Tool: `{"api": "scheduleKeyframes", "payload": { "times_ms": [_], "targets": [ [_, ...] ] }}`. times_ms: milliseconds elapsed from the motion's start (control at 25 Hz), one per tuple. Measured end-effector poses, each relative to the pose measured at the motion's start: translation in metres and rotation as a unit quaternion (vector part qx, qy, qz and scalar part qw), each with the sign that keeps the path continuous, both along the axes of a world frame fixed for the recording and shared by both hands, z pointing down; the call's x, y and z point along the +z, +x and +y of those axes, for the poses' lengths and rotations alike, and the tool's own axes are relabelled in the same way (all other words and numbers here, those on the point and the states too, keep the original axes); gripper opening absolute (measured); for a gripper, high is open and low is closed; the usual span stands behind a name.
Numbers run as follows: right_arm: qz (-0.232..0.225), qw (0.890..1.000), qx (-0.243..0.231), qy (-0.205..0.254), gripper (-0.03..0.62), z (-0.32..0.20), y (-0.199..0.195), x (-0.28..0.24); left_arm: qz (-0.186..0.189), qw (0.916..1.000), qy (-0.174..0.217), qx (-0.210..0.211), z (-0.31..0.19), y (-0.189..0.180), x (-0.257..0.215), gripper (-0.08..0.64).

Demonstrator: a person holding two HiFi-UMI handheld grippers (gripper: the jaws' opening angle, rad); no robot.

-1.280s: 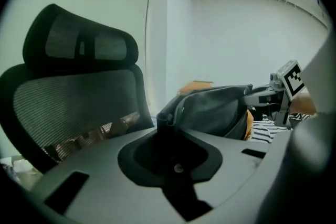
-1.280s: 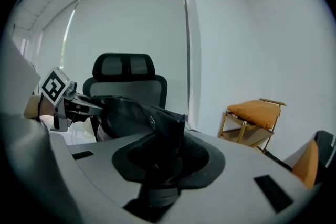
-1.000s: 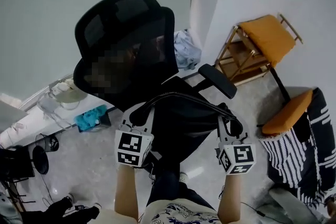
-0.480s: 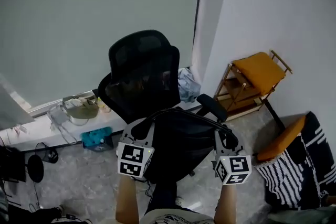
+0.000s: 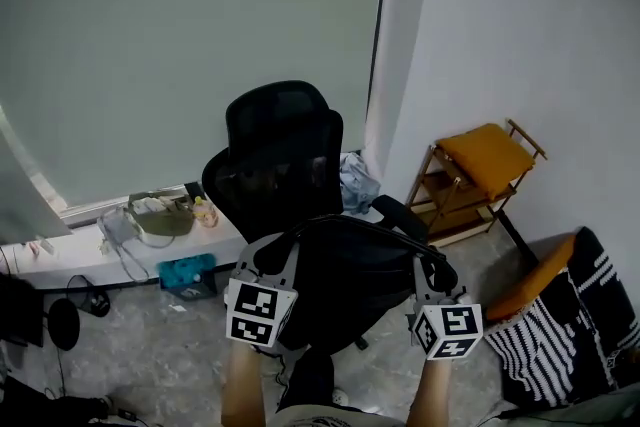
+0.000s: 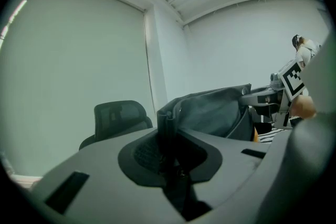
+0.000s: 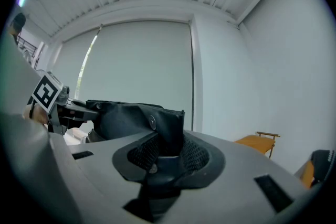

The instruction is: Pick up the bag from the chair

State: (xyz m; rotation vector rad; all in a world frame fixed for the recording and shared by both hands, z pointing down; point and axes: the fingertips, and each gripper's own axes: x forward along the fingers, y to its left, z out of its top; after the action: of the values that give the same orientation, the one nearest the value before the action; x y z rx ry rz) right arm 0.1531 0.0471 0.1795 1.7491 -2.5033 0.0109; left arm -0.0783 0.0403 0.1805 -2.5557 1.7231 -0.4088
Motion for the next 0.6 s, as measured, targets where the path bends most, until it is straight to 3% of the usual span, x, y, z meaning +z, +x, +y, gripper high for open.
{"api": "scheduleKeyframes", "payload": {
  "times_ms": [600],
  "targets": [
    [-0.007, 1.0, 0.001, 0.018, 0.123, 0.049, 0.005, -0.018, 0.005, 0.9998, 0.016, -0.007, 0.054, 0.005, -0.016, 0.058]
  ]
}}
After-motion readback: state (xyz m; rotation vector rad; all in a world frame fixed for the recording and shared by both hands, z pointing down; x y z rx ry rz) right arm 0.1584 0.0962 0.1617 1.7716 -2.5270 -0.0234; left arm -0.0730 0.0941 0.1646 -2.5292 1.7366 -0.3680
